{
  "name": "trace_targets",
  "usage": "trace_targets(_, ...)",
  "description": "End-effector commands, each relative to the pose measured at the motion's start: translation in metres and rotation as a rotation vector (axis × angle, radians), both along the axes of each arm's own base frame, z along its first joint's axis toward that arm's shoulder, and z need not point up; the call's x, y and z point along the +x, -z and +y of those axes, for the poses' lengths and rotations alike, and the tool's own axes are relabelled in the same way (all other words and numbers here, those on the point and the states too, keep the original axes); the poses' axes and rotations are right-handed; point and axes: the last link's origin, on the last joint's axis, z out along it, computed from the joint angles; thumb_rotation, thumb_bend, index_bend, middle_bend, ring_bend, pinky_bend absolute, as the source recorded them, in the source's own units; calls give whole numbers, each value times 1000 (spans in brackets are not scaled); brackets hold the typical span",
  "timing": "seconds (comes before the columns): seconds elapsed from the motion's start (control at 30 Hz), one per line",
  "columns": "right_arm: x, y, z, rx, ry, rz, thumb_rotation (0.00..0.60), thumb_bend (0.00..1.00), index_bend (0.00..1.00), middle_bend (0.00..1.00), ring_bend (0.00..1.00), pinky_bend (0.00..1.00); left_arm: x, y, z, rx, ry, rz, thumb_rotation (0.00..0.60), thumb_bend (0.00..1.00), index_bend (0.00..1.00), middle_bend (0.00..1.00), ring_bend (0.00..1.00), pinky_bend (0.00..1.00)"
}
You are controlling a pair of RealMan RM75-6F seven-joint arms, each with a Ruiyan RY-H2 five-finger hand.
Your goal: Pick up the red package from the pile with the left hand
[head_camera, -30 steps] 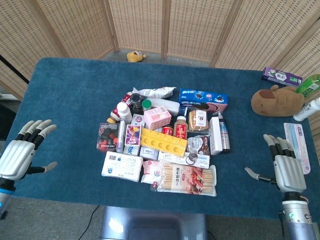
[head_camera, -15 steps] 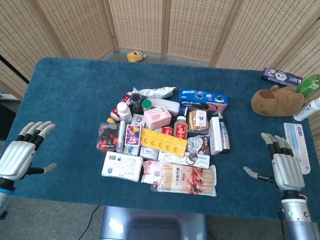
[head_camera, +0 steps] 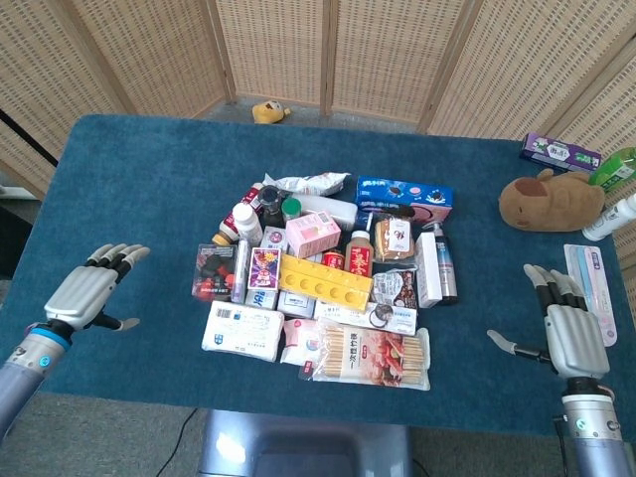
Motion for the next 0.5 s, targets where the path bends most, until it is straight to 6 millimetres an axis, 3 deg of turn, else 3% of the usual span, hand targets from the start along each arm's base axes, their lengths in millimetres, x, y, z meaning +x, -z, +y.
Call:
trace_targets(0.03, 0, -2, 0, -7, 6, 3, 333, 59, 0, 0, 0, 0, 1, 19, 18, -32, -10, 2, 600, 0, 36, 8, 0, 0)
trace_targets(0.27, 0, -8, 3, -28, 18, 10, 337, 59, 0, 0, 0, 0, 5, 48, 45, -81, -24, -8, 600, 0, 32, 1, 0, 0)
trace_targets(0.5, -3, -12, 6, -41, 35, 11, 332, 59, 0, 0, 0, 0, 17, 65, 59, -105, -6, -31, 600, 0, 32, 0, 0, 0)
